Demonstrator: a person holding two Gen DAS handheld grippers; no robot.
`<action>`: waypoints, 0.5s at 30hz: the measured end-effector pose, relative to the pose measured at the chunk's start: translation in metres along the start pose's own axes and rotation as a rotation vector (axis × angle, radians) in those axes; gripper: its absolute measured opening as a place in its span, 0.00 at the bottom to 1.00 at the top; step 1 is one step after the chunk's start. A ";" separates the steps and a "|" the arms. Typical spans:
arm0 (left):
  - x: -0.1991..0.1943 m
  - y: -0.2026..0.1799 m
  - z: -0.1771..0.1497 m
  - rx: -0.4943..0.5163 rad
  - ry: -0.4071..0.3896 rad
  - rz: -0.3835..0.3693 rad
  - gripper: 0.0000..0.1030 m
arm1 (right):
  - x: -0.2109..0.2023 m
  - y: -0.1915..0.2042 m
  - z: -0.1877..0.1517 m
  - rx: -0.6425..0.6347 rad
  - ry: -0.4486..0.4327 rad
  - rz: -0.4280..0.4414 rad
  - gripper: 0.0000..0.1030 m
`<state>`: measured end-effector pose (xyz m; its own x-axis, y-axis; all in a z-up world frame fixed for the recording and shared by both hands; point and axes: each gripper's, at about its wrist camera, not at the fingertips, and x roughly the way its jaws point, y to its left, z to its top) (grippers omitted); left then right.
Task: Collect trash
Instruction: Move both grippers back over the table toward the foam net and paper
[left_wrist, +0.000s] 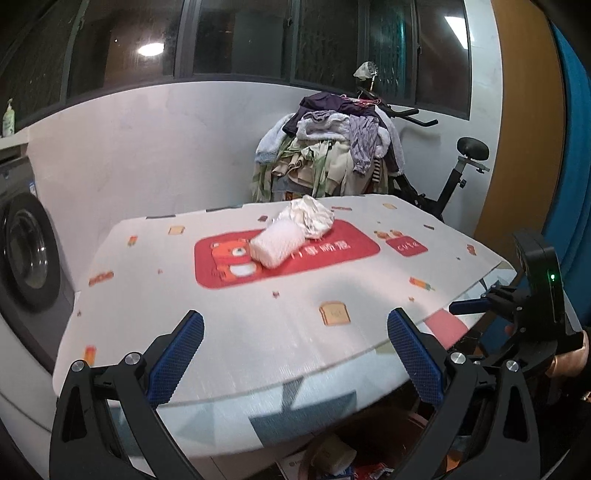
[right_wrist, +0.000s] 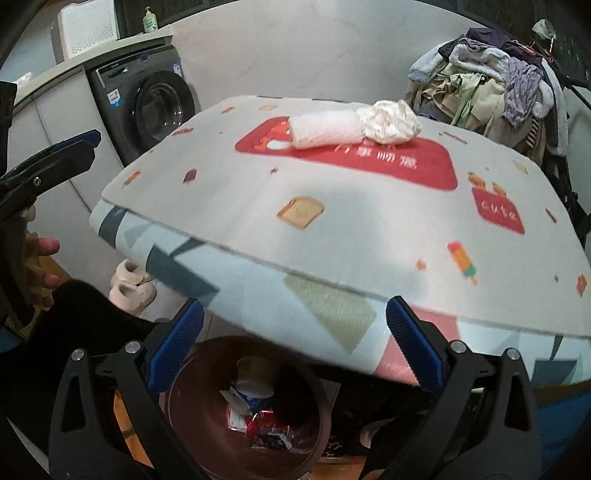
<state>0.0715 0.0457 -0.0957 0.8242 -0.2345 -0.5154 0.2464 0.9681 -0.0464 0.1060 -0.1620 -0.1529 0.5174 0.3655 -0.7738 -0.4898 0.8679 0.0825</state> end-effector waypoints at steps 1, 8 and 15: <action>0.001 0.003 0.004 -0.004 -0.001 -0.006 0.94 | -0.001 -0.003 0.006 0.001 -0.002 -0.006 0.94; 0.015 0.024 0.033 -0.018 -0.012 0.032 0.94 | 0.000 -0.017 0.041 -0.021 -0.018 -0.090 0.94; 0.041 0.038 0.050 -0.020 0.017 0.096 0.94 | 0.002 -0.038 0.072 -0.016 -0.070 -0.152 0.94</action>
<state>0.1404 0.0681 -0.0759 0.8349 -0.1395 -0.5324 0.1566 0.9876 -0.0131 0.1760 -0.1695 -0.1125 0.6339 0.2532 -0.7308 -0.4126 0.9099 -0.0426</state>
